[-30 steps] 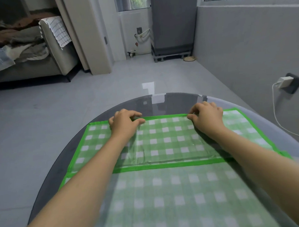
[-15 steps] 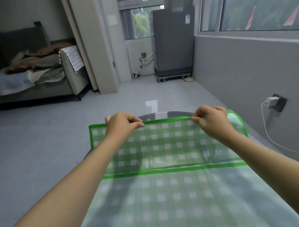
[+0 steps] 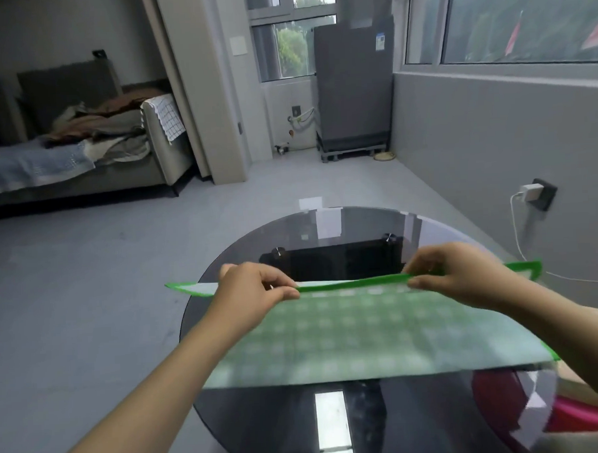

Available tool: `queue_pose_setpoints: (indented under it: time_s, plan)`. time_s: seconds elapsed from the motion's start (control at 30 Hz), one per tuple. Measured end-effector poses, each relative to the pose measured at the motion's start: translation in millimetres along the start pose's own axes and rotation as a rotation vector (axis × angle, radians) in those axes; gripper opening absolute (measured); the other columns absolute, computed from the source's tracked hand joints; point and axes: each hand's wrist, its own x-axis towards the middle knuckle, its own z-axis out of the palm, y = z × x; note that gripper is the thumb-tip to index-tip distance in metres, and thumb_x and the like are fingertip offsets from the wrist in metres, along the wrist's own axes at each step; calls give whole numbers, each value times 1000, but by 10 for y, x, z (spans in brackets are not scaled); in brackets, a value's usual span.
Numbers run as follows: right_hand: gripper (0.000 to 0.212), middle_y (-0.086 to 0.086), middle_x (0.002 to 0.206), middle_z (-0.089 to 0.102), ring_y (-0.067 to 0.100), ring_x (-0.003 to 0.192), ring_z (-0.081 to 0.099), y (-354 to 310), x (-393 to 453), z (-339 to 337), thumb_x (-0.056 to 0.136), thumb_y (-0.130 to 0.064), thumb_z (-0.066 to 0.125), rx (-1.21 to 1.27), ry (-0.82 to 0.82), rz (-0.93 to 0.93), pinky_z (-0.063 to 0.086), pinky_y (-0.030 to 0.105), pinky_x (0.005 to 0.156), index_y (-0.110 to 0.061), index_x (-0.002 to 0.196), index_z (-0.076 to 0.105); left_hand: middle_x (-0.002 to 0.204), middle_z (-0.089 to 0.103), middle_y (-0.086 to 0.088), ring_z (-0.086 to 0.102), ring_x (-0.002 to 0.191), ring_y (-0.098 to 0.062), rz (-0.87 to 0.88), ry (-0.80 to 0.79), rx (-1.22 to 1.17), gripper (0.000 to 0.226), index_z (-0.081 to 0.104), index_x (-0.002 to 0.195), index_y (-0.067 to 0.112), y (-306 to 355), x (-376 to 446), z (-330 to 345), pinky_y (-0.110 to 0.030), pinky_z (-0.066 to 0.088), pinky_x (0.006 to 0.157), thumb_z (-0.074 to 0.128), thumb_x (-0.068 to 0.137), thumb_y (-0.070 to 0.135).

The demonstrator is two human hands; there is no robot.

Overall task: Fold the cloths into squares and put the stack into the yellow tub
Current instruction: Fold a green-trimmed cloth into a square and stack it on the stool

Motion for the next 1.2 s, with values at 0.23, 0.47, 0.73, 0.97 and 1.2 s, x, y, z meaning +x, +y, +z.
queue_pose_setpoints:
  time_s: [0.23,0.47,0.73,0.97,1.2]
  plan:
    - [15,-13,73,65,-5,68,56,107,-261,295,76,-29,74,-41,-169,65,40,7,59,-34,68,62,67,67,23,54,89,-16,-50,-208,46,30,63,51,53,-184,-346,259,-26,45,81,79,71,37]
    - [19,-10,97,68,8,95,59,178,-359,491,73,-34,76,-14,-205,75,44,25,87,-36,66,58,73,69,14,52,92,-16,-53,-297,70,27,64,54,49,-323,-458,408,-22,41,79,78,72,36]
    - [16,-17,103,60,-3,90,56,231,-401,572,70,-38,78,-45,-235,-9,37,4,76,-37,63,63,78,65,12,54,90,-14,8,-364,80,20,64,58,54,-376,-504,439,-26,39,91,79,68,46]
    - [19,-14,96,58,5,91,53,186,-361,616,72,-51,71,-87,-220,8,46,25,82,-37,64,60,87,58,12,50,90,-11,110,-316,208,20,67,73,36,-272,-389,531,-25,29,94,61,81,54]
    - [26,-11,97,63,10,95,54,90,-144,701,82,-47,62,-206,-111,-8,46,27,82,-27,99,65,117,51,8,43,117,-8,176,-226,229,24,63,113,26,-112,-111,821,-24,18,103,51,93,32]
